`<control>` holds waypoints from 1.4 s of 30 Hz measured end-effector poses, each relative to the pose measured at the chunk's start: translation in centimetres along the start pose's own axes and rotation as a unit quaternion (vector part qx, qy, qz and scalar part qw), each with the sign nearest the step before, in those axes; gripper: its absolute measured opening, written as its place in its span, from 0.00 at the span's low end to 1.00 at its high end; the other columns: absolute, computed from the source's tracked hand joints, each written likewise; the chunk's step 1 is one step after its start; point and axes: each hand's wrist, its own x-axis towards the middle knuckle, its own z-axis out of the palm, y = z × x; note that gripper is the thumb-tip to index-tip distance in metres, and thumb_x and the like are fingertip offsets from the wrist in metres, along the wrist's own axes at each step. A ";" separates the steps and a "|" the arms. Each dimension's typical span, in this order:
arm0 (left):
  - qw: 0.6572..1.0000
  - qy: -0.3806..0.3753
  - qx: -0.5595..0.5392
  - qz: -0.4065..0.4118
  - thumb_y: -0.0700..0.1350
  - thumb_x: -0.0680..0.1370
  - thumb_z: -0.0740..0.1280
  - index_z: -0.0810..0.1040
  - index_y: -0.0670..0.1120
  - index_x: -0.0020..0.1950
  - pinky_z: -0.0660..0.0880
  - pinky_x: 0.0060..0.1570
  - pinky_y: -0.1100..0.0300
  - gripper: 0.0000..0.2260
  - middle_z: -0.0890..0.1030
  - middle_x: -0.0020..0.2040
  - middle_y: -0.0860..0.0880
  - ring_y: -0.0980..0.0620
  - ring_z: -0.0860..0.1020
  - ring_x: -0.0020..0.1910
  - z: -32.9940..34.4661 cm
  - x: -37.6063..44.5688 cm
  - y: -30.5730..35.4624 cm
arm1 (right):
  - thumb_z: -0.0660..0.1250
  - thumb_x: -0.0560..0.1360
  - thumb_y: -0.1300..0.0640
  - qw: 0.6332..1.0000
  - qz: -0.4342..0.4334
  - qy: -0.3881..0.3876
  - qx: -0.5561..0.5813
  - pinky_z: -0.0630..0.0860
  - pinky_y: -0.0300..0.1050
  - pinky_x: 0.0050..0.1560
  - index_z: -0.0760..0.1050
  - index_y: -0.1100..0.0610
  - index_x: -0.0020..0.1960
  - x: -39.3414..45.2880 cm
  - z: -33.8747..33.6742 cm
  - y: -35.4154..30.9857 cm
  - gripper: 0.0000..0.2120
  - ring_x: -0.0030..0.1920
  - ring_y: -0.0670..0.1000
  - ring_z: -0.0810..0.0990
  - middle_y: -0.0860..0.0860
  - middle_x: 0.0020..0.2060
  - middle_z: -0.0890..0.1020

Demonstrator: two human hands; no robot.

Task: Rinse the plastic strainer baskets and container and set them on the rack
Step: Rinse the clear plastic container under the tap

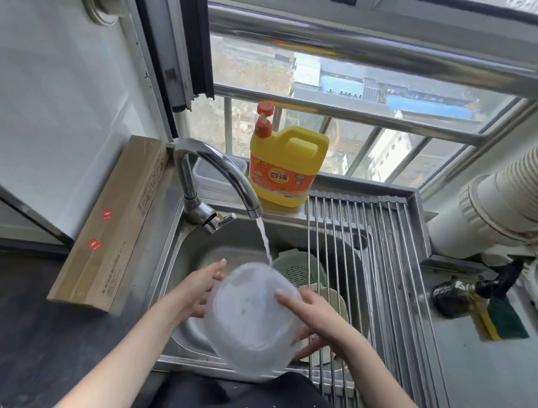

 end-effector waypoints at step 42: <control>0.979 0.039 0.194 0.048 0.45 0.80 0.59 0.79 0.45 0.54 0.74 0.42 0.60 0.11 0.83 0.48 0.49 0.53 0.79 0.40 9.2 1.1 3.2 | 0.66 0.77 0.56 0.883 -0.172 0.342 0.271 0.74 0.44 0.46 0.76 0.55 0.49 7.1 -19.9 0.1 0.03 0.50 0.53 0.76 0.49 0.43 0.80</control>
